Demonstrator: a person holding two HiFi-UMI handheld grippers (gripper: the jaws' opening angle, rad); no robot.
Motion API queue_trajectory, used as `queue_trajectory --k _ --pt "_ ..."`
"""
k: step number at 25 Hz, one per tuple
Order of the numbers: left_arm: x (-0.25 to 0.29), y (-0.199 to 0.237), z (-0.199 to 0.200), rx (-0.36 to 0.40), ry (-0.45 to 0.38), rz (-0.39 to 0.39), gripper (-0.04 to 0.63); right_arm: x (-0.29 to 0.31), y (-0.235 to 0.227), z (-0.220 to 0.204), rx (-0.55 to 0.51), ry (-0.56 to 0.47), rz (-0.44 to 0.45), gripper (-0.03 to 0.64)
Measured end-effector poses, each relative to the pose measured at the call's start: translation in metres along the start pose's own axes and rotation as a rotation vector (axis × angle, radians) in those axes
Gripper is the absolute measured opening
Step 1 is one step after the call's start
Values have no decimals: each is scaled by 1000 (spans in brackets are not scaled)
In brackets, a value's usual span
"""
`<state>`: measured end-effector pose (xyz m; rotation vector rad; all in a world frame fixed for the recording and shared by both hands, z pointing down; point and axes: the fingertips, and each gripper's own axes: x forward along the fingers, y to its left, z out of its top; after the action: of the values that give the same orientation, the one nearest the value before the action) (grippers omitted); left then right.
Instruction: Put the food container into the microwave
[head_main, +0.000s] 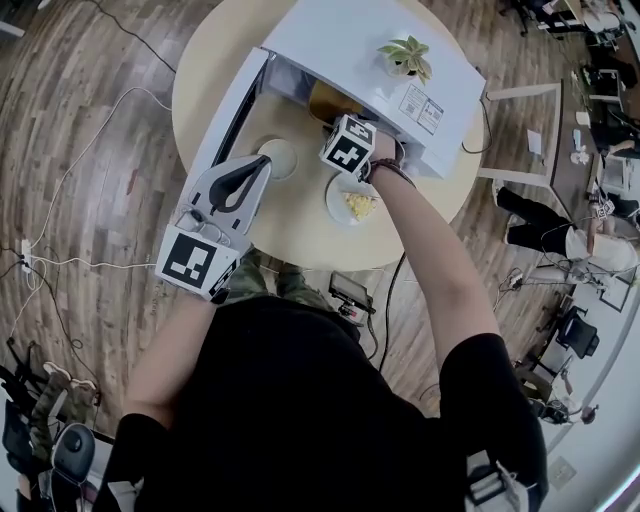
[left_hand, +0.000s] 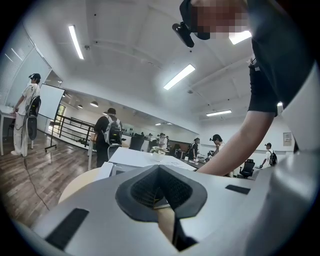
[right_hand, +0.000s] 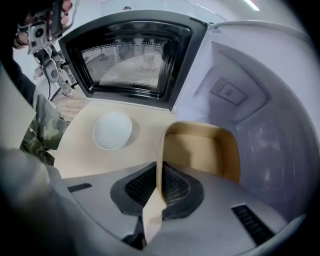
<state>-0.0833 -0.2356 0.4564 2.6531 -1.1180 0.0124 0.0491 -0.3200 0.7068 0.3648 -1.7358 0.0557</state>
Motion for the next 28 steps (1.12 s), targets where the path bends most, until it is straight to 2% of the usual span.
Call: queue_trajectory --k 5,20,28 --pt "-3 -4 -2 -3 11 -13 18 9 -13 -8 -4 50 -86 32" --pt "-7 -4 -12 -23 35 -31 18 17 -54 -14 36 78 -300 40" --pt "-4 -6 -14 -25 31 -45 18 8 -62 -11 19 56 -396 91"
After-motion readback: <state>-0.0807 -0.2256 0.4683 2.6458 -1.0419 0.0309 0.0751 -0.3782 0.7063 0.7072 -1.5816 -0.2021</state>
